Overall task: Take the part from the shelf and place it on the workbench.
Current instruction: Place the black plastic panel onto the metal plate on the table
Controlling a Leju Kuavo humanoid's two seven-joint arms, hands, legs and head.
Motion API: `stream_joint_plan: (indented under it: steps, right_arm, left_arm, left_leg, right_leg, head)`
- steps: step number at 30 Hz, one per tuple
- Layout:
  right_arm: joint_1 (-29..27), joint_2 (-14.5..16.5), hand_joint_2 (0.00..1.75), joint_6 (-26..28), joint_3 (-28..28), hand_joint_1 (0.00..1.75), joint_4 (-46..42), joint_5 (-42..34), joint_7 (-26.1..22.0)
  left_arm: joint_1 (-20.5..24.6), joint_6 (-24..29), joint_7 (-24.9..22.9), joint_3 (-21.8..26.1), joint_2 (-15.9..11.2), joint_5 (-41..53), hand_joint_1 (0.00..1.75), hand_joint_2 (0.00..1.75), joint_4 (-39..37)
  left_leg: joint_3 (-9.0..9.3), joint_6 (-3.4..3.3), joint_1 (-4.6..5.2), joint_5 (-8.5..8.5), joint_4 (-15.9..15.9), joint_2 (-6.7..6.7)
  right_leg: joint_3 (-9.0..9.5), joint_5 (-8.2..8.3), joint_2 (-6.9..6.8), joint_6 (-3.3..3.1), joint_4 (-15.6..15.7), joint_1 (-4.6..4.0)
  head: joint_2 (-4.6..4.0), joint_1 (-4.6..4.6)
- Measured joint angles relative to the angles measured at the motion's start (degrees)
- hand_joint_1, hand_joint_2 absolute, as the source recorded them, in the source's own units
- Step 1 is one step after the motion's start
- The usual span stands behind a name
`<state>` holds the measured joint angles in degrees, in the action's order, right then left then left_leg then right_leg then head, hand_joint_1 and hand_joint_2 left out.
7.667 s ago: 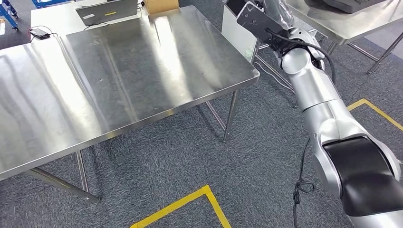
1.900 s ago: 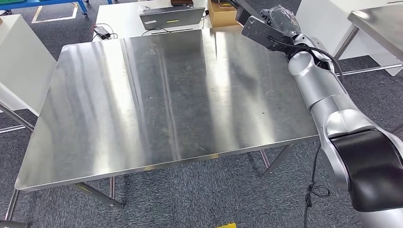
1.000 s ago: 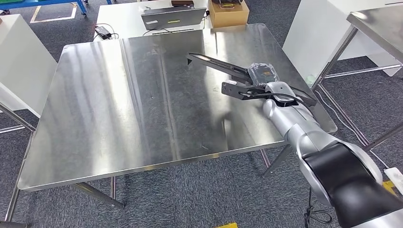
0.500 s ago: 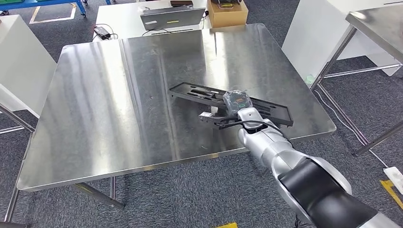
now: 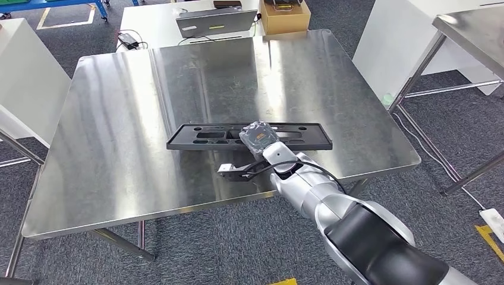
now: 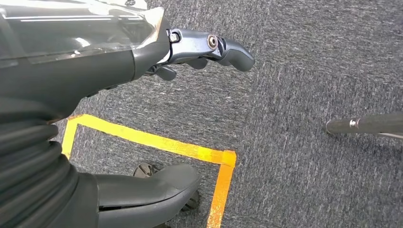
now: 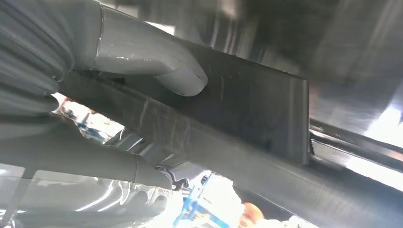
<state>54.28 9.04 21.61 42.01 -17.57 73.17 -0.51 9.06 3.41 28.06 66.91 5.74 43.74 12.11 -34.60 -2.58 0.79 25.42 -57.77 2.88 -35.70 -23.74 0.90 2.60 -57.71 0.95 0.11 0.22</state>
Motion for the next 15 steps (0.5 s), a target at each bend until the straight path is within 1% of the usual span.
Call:
stream_joint_plan:
  steps: [3,7,15]
  right_arm:
    - [-0.1,0.68,0.0,0.17,0.0,0.0,0.0,0.94,-0.19]
    - [-0.21,1.0,0.0,1.56,-0.16,0.0,-0.01,2.25,-0.19]
    - [-0.56,1.0,0.0,3.01,-3.5,0.0,-0.44,5.0,-0.29]
  left_arm:
    - [-0.01,0.11,0.13,0.2,-0.02,-0.04,0.0,1.75,0.0]
    - [-0.03,0.86,-0.14,1.04,-0.03,-0.11,0.0,0.0,0.0]
    - [-0.26,0.52,-1.64,1.66,-0.08,0.22,0.0,0.0,0.0]
  left_leg:
    - [-0.01,0.0,0.01,0.0,0.0,-0.01]
    - [0.0,0.0,0.05,0.0,0.0,-0.02]
    - [0.0,0.0,0.07,0.0,-0.01,-0.02]
  right_leg:
    - [0.0,0.0,0.0,0.0,0.0,0.0]
    - [0.01,0.0,0.0,0.0,0.0,0.0]
    - [0.01,0.0,0.0,0.0,0.01,0.01]
  head:
    - [0.0,0.01]
    - [0.0,0.01]
    - [0.0,0.01]
